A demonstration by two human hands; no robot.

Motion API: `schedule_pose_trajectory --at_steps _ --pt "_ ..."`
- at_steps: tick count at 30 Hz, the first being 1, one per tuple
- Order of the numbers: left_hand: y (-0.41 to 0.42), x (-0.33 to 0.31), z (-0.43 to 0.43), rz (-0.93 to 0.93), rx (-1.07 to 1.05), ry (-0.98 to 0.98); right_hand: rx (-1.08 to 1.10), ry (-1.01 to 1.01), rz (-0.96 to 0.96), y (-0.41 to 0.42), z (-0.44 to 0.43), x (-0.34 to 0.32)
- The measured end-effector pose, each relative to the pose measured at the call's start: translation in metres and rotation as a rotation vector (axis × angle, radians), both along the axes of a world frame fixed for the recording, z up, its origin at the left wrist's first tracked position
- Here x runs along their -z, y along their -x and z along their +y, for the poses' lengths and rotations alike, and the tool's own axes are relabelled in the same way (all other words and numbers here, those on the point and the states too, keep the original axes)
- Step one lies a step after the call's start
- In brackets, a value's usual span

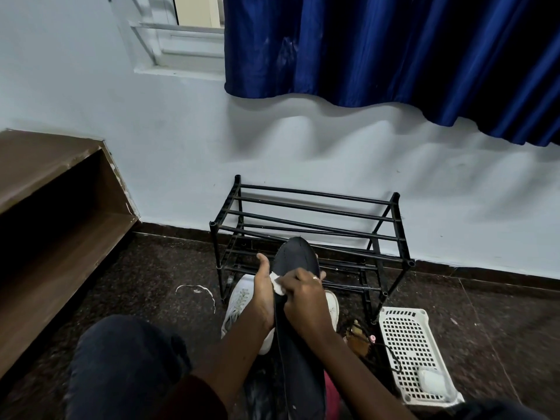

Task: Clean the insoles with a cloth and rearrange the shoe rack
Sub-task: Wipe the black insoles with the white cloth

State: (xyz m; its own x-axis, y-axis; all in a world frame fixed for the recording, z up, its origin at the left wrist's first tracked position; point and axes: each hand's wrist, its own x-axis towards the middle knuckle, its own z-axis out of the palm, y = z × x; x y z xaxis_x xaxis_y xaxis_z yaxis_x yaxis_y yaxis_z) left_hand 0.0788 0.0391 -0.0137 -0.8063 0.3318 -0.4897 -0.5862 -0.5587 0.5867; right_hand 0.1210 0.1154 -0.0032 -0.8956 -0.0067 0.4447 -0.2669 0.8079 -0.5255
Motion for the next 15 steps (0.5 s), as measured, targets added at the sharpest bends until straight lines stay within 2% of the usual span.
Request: schedule_pose_trajectory --at_steps 4,9,15 --pt "0.010 0.012 0.001 -0.029 -0.058 -0.003 0.003 -0.057 0.027 -0.009 0.001 0.009" --pt "0.004 0.012 -0.003 -0.011 0.047 -0.055 0.087 -0.181 0.037 0.008 0.002 0.007" --pt "-0.001 -0.001 0.001 0.043 -0.009 -0.162 0.206 -0.190 0.043 0.030 -0.002 -0.009"
